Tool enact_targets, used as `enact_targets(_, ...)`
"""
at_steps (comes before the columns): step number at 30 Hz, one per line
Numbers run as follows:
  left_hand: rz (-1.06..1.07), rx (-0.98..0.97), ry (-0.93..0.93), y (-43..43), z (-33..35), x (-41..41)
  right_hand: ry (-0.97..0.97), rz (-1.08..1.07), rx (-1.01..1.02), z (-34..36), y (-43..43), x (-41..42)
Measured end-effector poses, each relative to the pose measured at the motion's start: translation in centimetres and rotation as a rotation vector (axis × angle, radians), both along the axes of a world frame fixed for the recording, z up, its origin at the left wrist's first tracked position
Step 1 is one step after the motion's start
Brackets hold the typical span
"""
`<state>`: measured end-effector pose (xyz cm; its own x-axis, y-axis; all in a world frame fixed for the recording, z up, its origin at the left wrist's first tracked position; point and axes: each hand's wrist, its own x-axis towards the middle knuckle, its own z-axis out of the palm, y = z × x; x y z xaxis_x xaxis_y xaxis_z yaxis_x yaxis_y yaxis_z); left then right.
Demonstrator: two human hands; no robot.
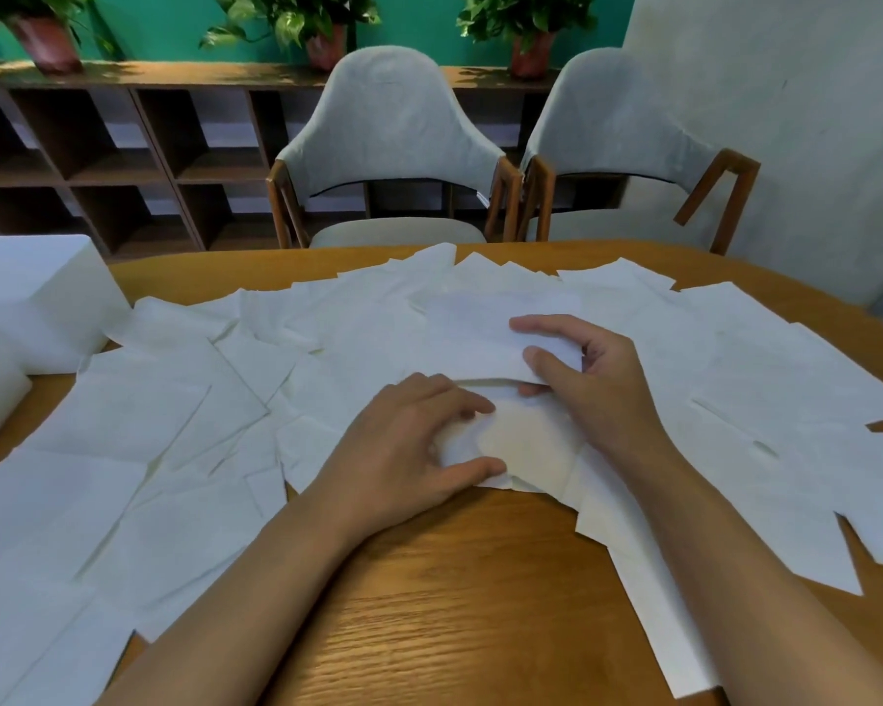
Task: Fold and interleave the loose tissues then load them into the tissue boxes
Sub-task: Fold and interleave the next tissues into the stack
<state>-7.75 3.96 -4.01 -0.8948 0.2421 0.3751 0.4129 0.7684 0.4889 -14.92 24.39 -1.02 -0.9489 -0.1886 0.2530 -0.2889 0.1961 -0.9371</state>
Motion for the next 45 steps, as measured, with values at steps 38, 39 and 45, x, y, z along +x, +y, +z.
enact_targets(38, 0.096, 0.401, -0.135, -3.2, 3.1, 1.0, -0.039, -0.086, -0.074, 0.8, 1.4, -0.2)
enact_targets(39, 0.034, 0.358, -0.178, -3.3, 3.4, 1.1, -0.046, -0.076, -0.093, 0.8, 1.4, -0.2)
enact_targets(45, -0.155, 0.354, -0.454, -3.6, 4.0, 1.7, -0.013, -0.035, 0.017, 0.4, 1.2, -0.1)
